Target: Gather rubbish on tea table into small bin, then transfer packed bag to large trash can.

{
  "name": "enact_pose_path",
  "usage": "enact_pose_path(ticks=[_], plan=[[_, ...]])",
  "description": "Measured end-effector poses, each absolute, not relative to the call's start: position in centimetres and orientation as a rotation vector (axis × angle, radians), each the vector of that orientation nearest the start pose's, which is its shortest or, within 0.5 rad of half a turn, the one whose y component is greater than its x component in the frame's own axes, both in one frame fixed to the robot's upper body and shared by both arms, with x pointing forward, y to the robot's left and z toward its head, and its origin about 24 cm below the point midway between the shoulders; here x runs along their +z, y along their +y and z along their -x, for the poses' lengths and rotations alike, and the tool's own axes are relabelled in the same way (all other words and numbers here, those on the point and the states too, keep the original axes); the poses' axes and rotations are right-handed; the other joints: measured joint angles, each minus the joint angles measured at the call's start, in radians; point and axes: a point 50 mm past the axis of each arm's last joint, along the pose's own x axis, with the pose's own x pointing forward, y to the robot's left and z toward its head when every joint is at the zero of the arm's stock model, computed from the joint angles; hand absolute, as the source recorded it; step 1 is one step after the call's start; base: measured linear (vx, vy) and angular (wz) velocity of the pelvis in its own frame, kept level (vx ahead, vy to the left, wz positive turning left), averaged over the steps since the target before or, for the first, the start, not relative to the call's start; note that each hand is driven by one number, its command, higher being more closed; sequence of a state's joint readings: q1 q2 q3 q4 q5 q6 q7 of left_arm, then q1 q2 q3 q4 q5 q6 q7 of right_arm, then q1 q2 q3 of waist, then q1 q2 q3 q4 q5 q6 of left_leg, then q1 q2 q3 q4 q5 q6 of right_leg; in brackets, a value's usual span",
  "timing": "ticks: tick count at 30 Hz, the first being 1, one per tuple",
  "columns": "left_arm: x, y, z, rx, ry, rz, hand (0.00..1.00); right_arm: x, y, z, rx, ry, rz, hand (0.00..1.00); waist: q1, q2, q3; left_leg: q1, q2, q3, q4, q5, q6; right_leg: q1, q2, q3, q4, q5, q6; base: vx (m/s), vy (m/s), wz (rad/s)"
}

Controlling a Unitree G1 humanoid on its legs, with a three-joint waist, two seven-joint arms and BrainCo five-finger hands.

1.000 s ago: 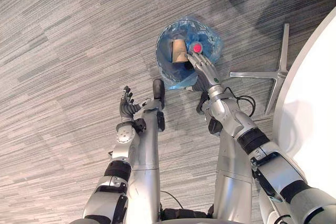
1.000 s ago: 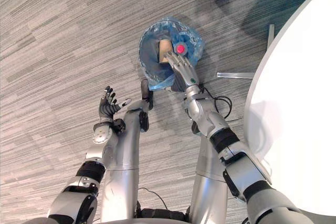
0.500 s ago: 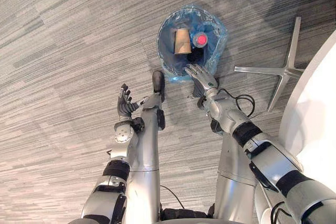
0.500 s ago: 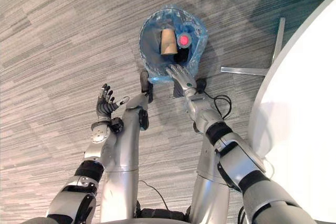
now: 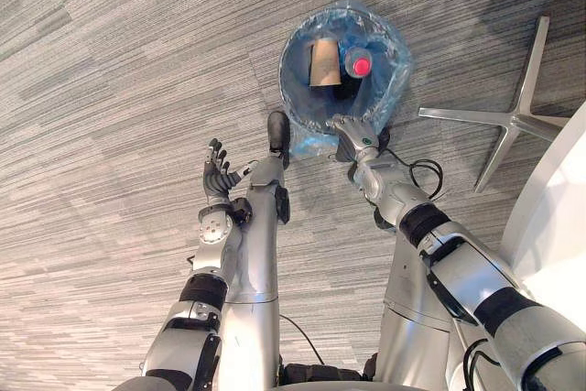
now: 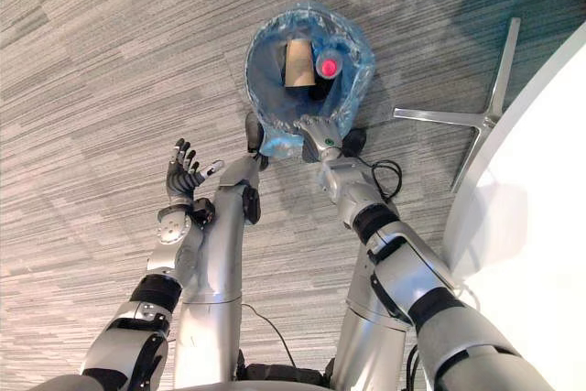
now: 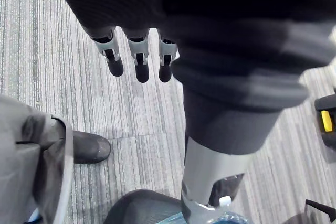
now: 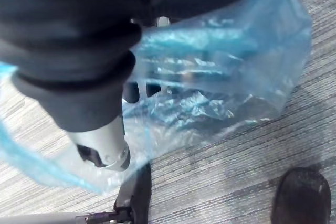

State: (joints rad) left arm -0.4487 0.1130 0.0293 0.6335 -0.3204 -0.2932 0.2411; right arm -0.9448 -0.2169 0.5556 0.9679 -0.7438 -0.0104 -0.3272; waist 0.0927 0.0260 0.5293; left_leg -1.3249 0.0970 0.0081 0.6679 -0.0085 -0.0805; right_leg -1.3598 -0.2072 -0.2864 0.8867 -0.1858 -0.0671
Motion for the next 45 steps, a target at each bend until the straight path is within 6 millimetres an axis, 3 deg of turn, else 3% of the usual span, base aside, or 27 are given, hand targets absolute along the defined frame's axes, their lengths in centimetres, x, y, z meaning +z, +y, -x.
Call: enact_pose_path(ticks=[11,17,18,20,23,26,28,31,34,39,45], plan=[[4.8,17.5,-33.1,0.267,-0.07,0.212,0.0,11.5,-8.8,-39.2,0.119,-0.317,1.321,1.0,0.002,0.0,0.0,0.004,0.006,0.0,0.009,0.0,0.0,0.007,0.005,0.0,0.001,0.0,0.0,-0.03,-0.034,-0.02],[4.8,17.4,-33.1,0.272,-0.067,0.224,0.0,12.3,-8.1,-38.4,0.091,-0.377,1.178,1.0,0.001,0.0,0.0,0.025,0.017,-0.003,0.033,-0.002,0.001,0.037,0.016,-0.001,0.005,0.001,-0.001,-0.05,-0.043,-0.1],[4.3,16.6,-32.8,0.259,-0.036,0.236,0.0,12.9,-6.8,-36.7,0.092,-0.445,1.002,1.0,-0.021,-0.015,-0.008,0.082,0.03,0.002,0.051,-0.012,0.004,0.096,0.026,0.003,0.006,0.001,-0.001,-0.15,-0.084,-0.31],[3.8,16.6,-32.4,0.258,-0.019,0.228,0.0,12.7,-6.6,-36.1,0.094,-0.445,0.938,1.0,-0.023,-0.046,-0.029,0.098,0.04,0.016,0.045,-0.015,-0.001,0.101,0.033,0.012,0.003,0.001,-0.001,-0.11,-0.059,-0.25],[3.5,16.6,-32.2,0.256,-0.005,0.225,0.0,12.2,-7.1,-35.5,0.085,-0.432,0.9,1.0,-0.025,-0.051,-0.039,0.115,0.043,0.022,0.04,-0.015,-0.001,0.118,0.035,0.009,-0.004,0.001,0.0,-0.05,-0.034,-0.06],[2.4,15.8,-31.6,0.201,0.05,0.18,0.0,10.3,-7.6,-33.6,0.093,-0.367,0.758,1.0,-0.026,-0.05,-0.035,0.25,0.048,0.016,0.033,-0.028,-0.003,0.271,0.04,-0.009,-0.035,-0.002,-0.004,-0.03,-0.024,-0.1],[0.9,15.1,-30.3,0.151,0.092,0.149,0.0,8.7,-7.6,-31.6,0.123,-0.329,0.65,1.0,-0.026,-0.056,-0.039,0.413,0.047,0.023,-0.01,-0.043,0.001,0.433,0.048,-0.007,-0.08,-0.007,-0.002,0.0,-0.019,-0.11],[-0.9,15.3,-28.5,0.152,0.147,0.136,0.0,8.4,-6.5,-29.0,0.178,-0.354,0.489,1.0,-0.028,-0.078,-0.084,0.552,0.046,0.046,-0.091,-0.043,0.001,0.562,0.061,-0.001,-0.163,0.0,0.009,0.04,-0.001,-0.16],[-2.6,15.6,-26.9,0.155,0.216,0.12,0.0,7.7,-6.2,-27.8,0.204,-0.318,0.418,1.0,-0.027,-0.084,-0.094,0.667,0.044,0.065,-0.176,-0.041,0.0,0.672,0.069,-0.001,-0.248,0.016,0.034,0.1,0.041,-0.09],[-5.8,16.3,-23.3,0.169,0.344,0.085,0.0,4.1,-6.9,-25.1,0.252,-0.145,0.32,1.0,-0.025,-0.093,-0.207,0.847,0.042,0.109,-0.328,-0.023,0.0,0.838,0.087,0.008,-0.403,0.065,0.059,0.15,0.039,-0.09],[-7.6,17.0,-21.2,0.127,0.433,0.0,0.0,3.4,-7.9,-23.7,0.27,-0.11,0.252,1.0,-0.039,-0.097,-0.317,1.033,0.02,0.126,-0.553,0.065,0.005,0.987,0.109,0.012,-0.579,0.119,0.057,0.2,0.034,-0.08]])
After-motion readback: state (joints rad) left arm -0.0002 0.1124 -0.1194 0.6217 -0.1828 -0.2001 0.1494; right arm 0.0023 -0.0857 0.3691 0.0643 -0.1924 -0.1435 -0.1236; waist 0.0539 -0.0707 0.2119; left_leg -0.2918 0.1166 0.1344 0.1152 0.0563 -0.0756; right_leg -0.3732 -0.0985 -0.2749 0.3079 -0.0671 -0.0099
